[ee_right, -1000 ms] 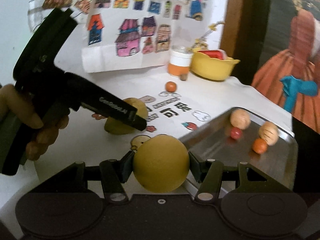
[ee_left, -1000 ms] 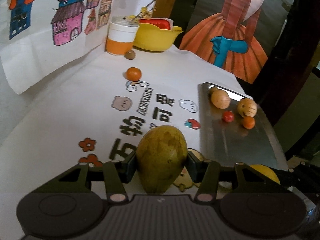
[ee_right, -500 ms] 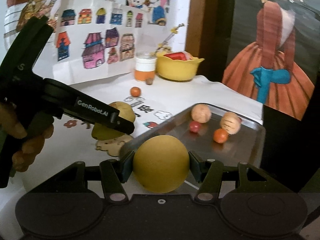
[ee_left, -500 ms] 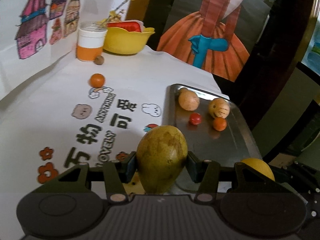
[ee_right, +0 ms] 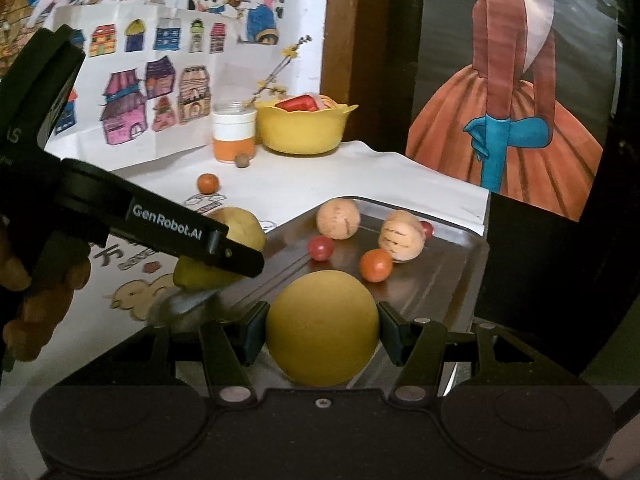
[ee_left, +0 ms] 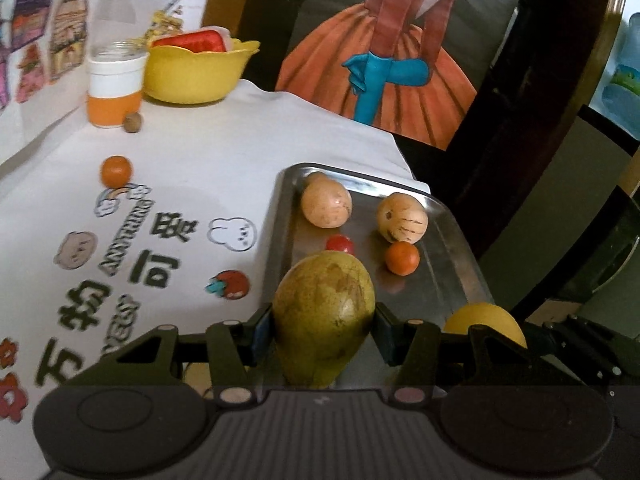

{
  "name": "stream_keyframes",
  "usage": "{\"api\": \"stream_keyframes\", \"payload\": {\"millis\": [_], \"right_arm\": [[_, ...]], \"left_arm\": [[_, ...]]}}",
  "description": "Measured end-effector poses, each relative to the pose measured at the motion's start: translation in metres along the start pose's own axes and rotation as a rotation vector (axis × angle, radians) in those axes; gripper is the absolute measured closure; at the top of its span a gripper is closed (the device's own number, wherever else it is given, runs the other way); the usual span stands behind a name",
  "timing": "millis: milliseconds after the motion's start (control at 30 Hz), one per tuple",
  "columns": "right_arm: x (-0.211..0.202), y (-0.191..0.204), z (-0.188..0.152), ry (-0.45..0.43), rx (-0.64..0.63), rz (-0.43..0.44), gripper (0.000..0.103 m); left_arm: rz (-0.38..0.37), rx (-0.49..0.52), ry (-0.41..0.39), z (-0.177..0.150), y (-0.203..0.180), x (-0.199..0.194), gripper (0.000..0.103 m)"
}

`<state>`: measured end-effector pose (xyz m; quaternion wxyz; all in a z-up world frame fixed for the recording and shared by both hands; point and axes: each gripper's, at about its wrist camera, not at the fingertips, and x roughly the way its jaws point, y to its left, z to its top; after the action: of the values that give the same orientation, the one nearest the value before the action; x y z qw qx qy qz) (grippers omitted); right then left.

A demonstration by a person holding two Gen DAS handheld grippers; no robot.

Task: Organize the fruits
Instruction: 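Carry mango in left tool while right tool carries yellow citrus over tray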

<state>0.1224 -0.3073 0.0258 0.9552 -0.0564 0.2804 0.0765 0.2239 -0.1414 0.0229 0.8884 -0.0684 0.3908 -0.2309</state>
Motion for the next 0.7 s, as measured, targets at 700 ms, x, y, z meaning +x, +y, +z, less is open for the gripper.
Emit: {"api": "stream_keyframes", "payload": {"millis": [700], "right_arm": [[0.050, -0.024, 0.006, 0.016, 0.028, -0.038, 0.044]], "left_arm": [[-0.026, 0.035, 0.015, 0.012, -0.004, 0.040, 0.046]]}}
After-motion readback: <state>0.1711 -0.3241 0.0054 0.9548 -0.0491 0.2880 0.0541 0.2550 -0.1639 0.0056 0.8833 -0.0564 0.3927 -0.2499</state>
